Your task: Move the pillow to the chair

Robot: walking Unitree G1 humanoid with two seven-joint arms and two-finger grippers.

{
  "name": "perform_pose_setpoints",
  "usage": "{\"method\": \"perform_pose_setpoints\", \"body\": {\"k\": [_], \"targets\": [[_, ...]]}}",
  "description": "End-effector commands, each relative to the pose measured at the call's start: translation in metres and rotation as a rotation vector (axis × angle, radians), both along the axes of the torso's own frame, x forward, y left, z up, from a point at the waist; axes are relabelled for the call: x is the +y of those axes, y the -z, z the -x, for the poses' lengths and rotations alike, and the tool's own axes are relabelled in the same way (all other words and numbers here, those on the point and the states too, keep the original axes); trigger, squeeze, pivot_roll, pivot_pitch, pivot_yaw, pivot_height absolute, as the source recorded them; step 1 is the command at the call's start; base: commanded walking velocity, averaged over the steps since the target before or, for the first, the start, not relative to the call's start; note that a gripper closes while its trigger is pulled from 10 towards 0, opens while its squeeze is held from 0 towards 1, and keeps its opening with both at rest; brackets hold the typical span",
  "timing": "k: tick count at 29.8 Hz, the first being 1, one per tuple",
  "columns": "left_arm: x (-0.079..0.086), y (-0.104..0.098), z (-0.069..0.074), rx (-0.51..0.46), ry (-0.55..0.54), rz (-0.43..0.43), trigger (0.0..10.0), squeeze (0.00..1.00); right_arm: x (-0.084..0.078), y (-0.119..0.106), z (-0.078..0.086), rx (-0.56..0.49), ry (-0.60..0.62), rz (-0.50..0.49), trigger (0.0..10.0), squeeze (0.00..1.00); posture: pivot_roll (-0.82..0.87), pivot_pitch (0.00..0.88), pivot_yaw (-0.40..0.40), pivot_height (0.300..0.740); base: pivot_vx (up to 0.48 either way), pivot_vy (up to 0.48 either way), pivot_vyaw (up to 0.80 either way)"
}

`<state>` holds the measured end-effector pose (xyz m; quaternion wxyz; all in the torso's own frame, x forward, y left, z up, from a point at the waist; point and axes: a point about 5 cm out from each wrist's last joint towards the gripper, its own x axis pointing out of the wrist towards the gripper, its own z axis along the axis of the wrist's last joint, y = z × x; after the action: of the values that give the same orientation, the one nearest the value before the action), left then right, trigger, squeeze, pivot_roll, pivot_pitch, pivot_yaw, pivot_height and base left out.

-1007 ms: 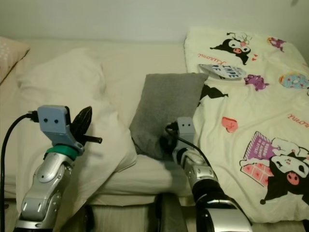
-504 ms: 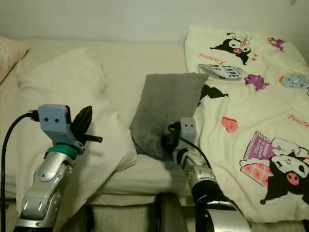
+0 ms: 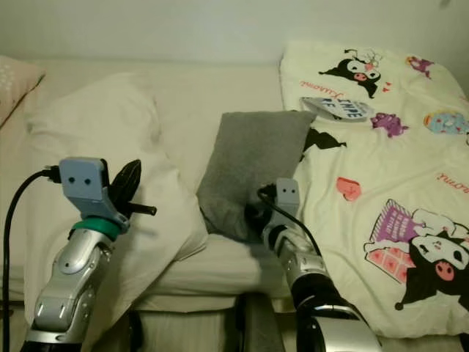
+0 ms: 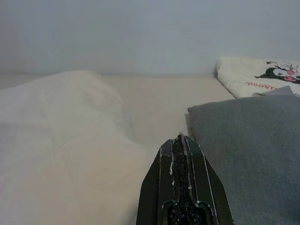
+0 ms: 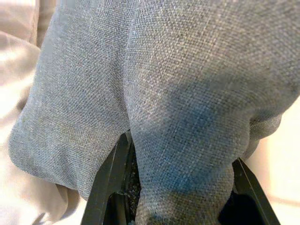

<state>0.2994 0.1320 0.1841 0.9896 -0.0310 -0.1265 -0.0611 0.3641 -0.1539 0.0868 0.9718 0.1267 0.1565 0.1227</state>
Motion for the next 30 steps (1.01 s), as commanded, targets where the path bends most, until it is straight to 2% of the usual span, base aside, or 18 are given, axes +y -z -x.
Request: {"method": "perform_pose_setpoints", "body": {"k": [1, 2, 3, 4, 6, 7, 8, 9, 10, 11, 13, 14, 15, 16, 20, 25, 26, 30], "targets": [[0.001, 0.003, -0.001, 0.007, -0.006, 0.009, 10.0, 0.0, 0.016, -0.006, -0.002, -0.045, -0.049, -0.038, 0.0, 0.0, 0.08, 0.094, 0.048, 0.596, 0.0, 0.0, 0.0], [0.001, 0.002, -0.002, 0.006, -0.01, 0.013, 10.0, 0.0, 0.015, -0.017, -0.006, -0.099, -0.042, -0.049, 0.0, 0.0, 0.08, 0.093, 0.048, 0.596, 0.0, 0.0, 0.0], [0.001, 0.002, -0.002, 0.006, -0.01, 0.013, 10.0, 0.0, 0.015, -0.017, -0.006, -0.099, -0.042, -0.049, 0.0, 0.0, 0.08, 0.093, 0.048, 0.596, 0.0, 0.0, 0.0], [0.001, 0.002, -0.003, 0.004, -0.013, 0.016, 10.0, 0.0, 0.015, -0.032, -0.011, -0.165, -0.043, -0.07, 0.0, 0.0, 0.07, 0.093, 0.047, 0.596, 0.0, 0.0, 0.0], [0.001, 0.002, -0.003, 0.004, -0.013, 0.016, 10.0, 0.0, 0.015, -0.032, -0.011, -0.165, -0.043, -0.07, 0.0, 0.0, 0.07, 0.093, 0.047, 0.596, 0.0, 0.0, 0.0], [0.0, 0.002, -0.004, 0.002, -0.015, 0.022, 10.0, 0.0, 0.014, -0.049, -0.016, -0.234, -0.043, -0.091, 0.0, 0.0, 0.07, 0.095, 0.044, 0.596, 0.0, 0.0, 0.0], [0.0, 0.002, -0.004, 0.002, -0.015, 0.022, 10.0, 0.0, 0.014, -0.049, -0.016, -0.234, -0.043, -0.091, 0.0, 0.0, 0.07, 0.095, 0.044, 0.596, 0.0, 0.0, 0.0], [-0.001, 0.002, -0.004, 0.002, -0.017, 0.027, 10.0, 0.0, 0.014, -0.076, -0.022, -0.324, -0.048, -0.123, 0.0, 0.0, 0.06, 0.089, 0.039, 0.596, 0.0, 0.0, 0.0], [-0.001, 0.002, -0.004, 0.002, -0.017, 0.027, 10.0, 0.0, 0.014, -0.076, -0.022, -0.324, -0.048, -0.123, 0.0, 0.0, 0.06, 0.089, 0.039, 0.596, 0.0, 0.0, 0.0], [-0.001, 0.002, -0.004, 0.001, -0.019, 0.032, 10.0, 0.0, 0.015, -0.1, -0.026, -0.399, -0.062, -0.154, 0.0, 0.0, 0.05, 0.089, 0.036, 0.596, 0.0, 0.0, 0.0], [-0.001, 0.002, -0.004, 0.001, -0.019, 0.032, 10.0, 0.0, 0.015, -0.1, -0.026, -0.399, -0.062, -0.154, 0.0, 0.0, 0.05, 0.089, 0.036, 0.596, 0.0, 0.0, 0.0], [-0.001, 0.002, -0.005, -0.002, -0.025, 0.039, 10.0, 0.0, 0.019, -0.123, -0.028, -0.466, -0.09, -0.181, 0.0, 0.0, 0.05, 0.091, 0.031, 0.596, 0.0, 0.0, 0.0], [0.0, 0.002, -0.005, -0.004, -0.031, 0.044, 10.0, 0.0, 0.023, -0.14, -0.028, -0.512, -0.121, -0.208, 0.0, 0.0, 0.05, 0.088, 0.028, 0.596, 0.0, 0.0, 0.0], [0.0, 0.002, -0.005, -0.004, -0.031, 0.044, 10.0, 0.0, 0.023, -0.14, -0.028, -0.512, -0.121, -0.208, 0.0, 0.0, 0.05, 0.088, 0.028, 0.596, 0.0, 0.0, 0.0], [0.004, -0.001, -0.007, -0.018, -0.062, 0.066, 10.0, 0.0, 0.039, -0.18, -0.023, -0.63, -0.229, -0.252, 0.0, 0.0, 0.04, 0.087, 0.017, 0.596, 0.0, 0.0, 0.0], [0.006, -0.002, -0.008, -0.023, -0.075, 0.073, 10.0, 0.0, 0.044, -0.199, -0.018, -0.693, -0.28, -0.293, 0.0, 0.0, 0.04, 0.086, 0.014, 0.596, 0.0, 0.0, 0.0], [0.008, -0.002, -0.008, -0.023, -0.086, 0.079, 10.0, 0.0, 0.047, -0.212, -0.013, -0.737, -0.315, -0.322, 0.0, 0.0, 0.04, 0.087, 0.01, 0.596, 0.0, 0.0, 0.0], [0.01, -0.001, -0.008, -0.023, -0.101, 0.09, 10.0, 0.0, 0.05, -0.234, -0.004, -0.799, -0.365, -0.373, 0.0, 0.0, 0.04, 0.085, 0.009, 0.596, 0.0, 0.0, 0.0]]}}
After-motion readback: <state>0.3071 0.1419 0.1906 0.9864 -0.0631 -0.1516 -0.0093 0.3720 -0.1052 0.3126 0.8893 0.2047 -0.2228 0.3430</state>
